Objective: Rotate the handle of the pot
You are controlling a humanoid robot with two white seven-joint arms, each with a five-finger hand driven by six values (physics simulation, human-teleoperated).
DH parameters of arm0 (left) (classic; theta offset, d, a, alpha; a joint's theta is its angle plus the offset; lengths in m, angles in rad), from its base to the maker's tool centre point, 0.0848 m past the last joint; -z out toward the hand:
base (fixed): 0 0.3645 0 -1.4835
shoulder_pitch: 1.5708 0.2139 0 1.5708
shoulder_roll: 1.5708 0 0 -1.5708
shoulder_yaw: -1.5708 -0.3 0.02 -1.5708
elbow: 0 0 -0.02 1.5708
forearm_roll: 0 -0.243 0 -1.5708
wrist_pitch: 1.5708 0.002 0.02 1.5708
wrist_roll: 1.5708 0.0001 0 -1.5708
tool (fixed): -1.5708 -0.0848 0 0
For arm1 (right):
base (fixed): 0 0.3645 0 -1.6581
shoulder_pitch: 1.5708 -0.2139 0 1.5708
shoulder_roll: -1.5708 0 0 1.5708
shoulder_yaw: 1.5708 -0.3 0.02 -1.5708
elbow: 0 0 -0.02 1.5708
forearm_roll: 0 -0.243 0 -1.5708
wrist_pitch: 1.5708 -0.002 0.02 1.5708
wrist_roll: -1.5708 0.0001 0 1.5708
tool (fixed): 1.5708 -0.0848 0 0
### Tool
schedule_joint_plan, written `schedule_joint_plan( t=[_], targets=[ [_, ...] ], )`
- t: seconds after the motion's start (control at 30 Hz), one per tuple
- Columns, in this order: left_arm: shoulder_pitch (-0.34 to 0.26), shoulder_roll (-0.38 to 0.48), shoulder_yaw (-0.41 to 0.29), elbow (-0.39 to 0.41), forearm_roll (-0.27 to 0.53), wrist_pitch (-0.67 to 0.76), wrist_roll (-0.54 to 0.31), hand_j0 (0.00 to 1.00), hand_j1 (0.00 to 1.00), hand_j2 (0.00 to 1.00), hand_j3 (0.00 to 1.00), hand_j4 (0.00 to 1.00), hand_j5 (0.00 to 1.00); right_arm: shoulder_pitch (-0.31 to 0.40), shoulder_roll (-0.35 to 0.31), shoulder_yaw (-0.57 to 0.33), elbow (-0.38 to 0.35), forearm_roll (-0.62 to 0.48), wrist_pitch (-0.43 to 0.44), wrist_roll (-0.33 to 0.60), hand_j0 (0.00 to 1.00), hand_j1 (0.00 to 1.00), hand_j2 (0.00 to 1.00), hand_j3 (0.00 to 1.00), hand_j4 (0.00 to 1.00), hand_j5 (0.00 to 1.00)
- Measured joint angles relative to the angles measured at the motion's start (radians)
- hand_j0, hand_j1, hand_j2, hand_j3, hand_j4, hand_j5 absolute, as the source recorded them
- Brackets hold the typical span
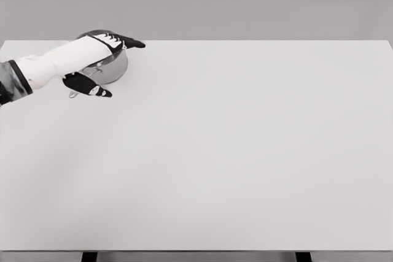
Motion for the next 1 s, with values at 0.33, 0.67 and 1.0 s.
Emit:
schedule_joint_plan(
  t=[0.33,0.67,1.0],
  targets=[
    [-0.017,-0.025,-0.027,0.024,-0.15,-0.044,-0.007,1.0,1.0,1.0,1.0,1.0,1.0,0.015,0.0,0.0,0.008,0.0,0.001,0.001,1.0,1.0,1.0,1.0,1.0,1.0],
    [-0.138,0.018,-0.153,0.15,-0.172,-0.122,-0.062,1.0,1.0,1.0,1.0,1.0,1.0,0.015,0.0,0.0,0.009,0.0,0.001,0.001,1.0,1.0,1.0,1.0,1.0,1.0],
    [-0.15,0.055,-0.186,0.182,-0.312,-0.177,-0.053,1.0,1.0,1.0,1.0,1.0,1.0,0.015,0.0,0.0,0.009,0.0,0.001,0.001,1.0,1.0,1.0,1.0,1.0,1.0]
  ],
)
